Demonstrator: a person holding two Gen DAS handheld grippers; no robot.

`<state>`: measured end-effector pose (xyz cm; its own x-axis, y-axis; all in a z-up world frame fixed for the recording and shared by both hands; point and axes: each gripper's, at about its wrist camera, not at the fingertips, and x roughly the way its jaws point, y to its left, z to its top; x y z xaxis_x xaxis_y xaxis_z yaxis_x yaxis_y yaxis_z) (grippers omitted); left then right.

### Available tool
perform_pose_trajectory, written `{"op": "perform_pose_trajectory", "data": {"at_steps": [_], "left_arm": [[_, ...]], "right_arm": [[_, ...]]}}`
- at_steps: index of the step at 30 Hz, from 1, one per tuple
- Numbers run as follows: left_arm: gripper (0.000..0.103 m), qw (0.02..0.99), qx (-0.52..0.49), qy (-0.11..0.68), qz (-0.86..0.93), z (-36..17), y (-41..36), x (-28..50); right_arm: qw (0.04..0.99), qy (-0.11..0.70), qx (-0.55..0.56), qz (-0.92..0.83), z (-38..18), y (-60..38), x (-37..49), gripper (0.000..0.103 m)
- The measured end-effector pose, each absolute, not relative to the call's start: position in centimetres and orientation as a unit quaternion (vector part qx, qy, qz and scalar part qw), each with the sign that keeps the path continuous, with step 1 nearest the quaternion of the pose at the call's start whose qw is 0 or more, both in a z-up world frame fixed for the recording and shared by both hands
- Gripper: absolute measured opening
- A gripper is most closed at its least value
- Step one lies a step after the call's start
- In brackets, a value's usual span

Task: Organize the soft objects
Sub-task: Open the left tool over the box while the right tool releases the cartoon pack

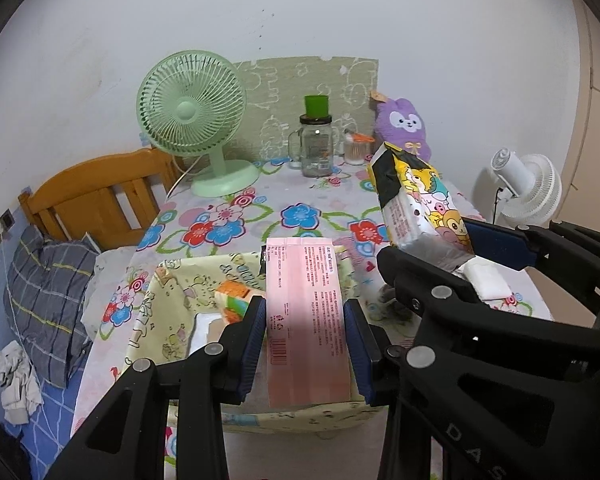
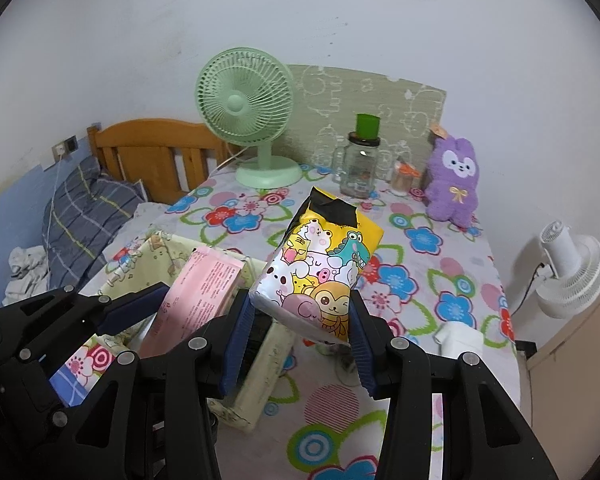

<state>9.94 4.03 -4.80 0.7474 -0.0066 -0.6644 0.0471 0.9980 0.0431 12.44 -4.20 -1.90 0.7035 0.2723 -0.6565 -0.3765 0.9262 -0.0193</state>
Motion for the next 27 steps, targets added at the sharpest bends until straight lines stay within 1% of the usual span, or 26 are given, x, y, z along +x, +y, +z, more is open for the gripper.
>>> {"op": "perform_pose_trajectory", "data": {"at_steps": [13,27], "left_arm": [[0.04,0.93,0.026,0.366,0.007,-6.3,7.7,11.1],[0.04,0.917,0.028,0.395,0.036,-8.7,11.2,12.1]], "right_arm": [[0.906,0.359,-0.078,0.208,-3.1,-0.5,13.8,0.049],[0.887,0.382,-0.077,0.245,-5.4,3.2,14.6,0.049]]}}
